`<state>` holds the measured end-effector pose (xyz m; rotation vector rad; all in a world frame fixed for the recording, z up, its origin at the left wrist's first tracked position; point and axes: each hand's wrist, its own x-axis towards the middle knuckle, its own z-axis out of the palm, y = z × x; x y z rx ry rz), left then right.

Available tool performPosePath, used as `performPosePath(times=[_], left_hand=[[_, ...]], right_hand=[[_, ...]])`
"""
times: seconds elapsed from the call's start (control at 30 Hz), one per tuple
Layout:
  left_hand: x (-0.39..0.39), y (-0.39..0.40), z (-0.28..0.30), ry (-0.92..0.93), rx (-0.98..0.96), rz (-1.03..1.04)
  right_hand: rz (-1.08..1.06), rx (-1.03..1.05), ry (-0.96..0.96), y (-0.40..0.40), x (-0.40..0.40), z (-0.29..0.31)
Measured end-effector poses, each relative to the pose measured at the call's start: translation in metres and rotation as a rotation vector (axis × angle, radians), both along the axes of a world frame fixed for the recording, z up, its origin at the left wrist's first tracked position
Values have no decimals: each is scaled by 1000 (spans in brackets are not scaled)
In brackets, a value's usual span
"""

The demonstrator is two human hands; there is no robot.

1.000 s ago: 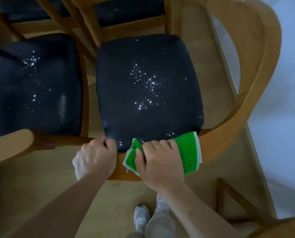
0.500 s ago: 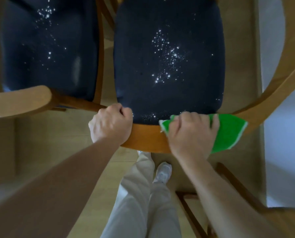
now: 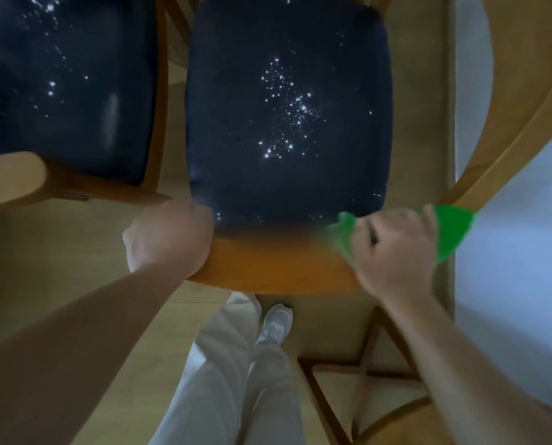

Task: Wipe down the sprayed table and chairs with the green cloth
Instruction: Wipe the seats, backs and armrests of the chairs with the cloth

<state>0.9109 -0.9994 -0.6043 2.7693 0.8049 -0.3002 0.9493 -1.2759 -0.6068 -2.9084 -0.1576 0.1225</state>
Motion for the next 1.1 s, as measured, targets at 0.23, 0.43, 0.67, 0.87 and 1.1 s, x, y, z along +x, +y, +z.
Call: performPosePath(times=[0.23,0.43,0.67,0.87,1.1], left_hand=[[1,-1,-1,-9,13,14],[0,0,-2,-7,-10,4],[1,2,-4,26,40,-9],[1,0,-2,19,33,-4],[0,1,-2,-2,11,21]], right_hand=[[-144,-94,25,-28,25,1],[-142,-55,43,69,-34,3],[93,95,50,146,-67,1],[-43,-4,66,46,-32,-4],[-396,16,112,-41,16,-6]])
